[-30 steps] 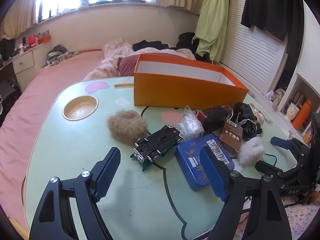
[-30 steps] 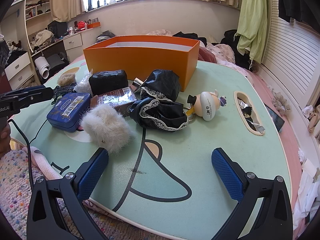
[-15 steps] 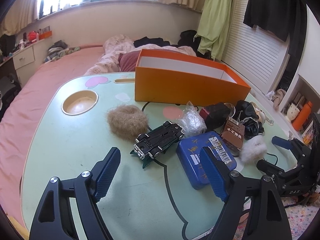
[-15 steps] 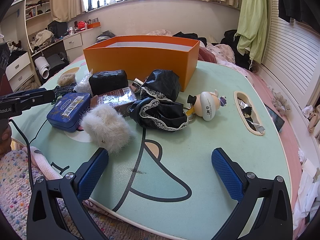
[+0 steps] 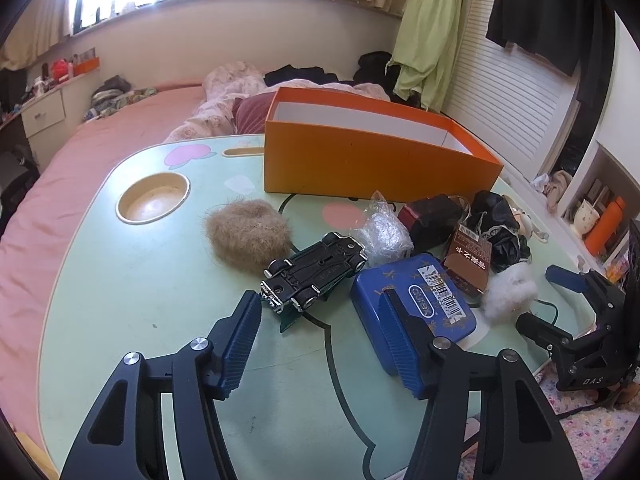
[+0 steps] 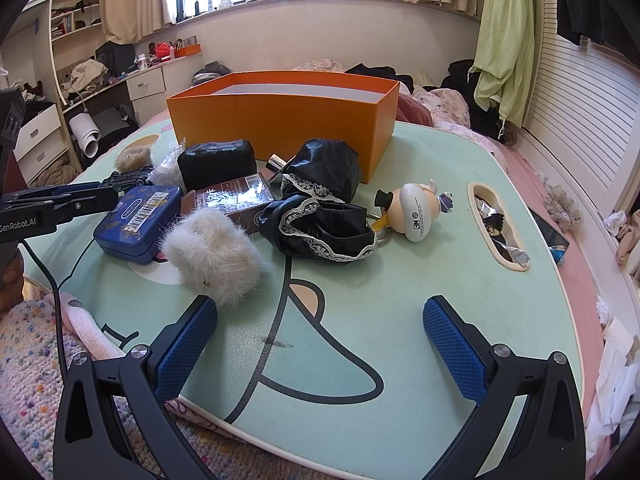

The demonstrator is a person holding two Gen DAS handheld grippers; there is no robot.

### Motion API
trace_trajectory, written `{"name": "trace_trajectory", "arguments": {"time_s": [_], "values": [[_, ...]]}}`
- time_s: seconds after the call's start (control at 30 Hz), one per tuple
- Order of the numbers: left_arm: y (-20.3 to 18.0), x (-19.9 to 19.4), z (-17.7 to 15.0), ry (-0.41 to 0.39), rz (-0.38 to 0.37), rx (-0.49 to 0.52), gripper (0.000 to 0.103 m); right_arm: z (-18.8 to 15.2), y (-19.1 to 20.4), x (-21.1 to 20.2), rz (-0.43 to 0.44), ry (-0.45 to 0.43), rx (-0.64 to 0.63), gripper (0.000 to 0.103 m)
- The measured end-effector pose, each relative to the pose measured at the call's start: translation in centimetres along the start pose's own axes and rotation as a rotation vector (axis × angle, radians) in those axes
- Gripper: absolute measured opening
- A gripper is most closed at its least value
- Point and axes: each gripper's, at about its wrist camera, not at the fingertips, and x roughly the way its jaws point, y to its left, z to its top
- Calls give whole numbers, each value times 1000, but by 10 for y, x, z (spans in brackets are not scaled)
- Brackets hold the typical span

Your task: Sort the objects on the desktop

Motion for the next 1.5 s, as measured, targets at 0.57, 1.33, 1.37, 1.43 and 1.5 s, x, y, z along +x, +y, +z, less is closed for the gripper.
{"name": "trace_trajectory", "arguments": {"time_s": [0.57, 1.33, 1.37, 1.43, 1.5], "values": [[0, -29, 41, 3, -43, -151, 97, 53, -21, -1, -88, 75, 167, 103], [-32, 63, 45, 154, 222, -48, 103, 74, 2, 68, -153, 101, 156, 103], [-32, 61, 46, 156, 225, -48, 103, 74, 2, 68, -153, 100, 156, 103], [-32, 60, 47, 144, 224, -43, 103, 74, 1, 68, -153, 101, 156, 103], [-31, 62, 48, 137, 206, -27, 103, 74, 1, 69, -151, 101, 158, 103]]}}
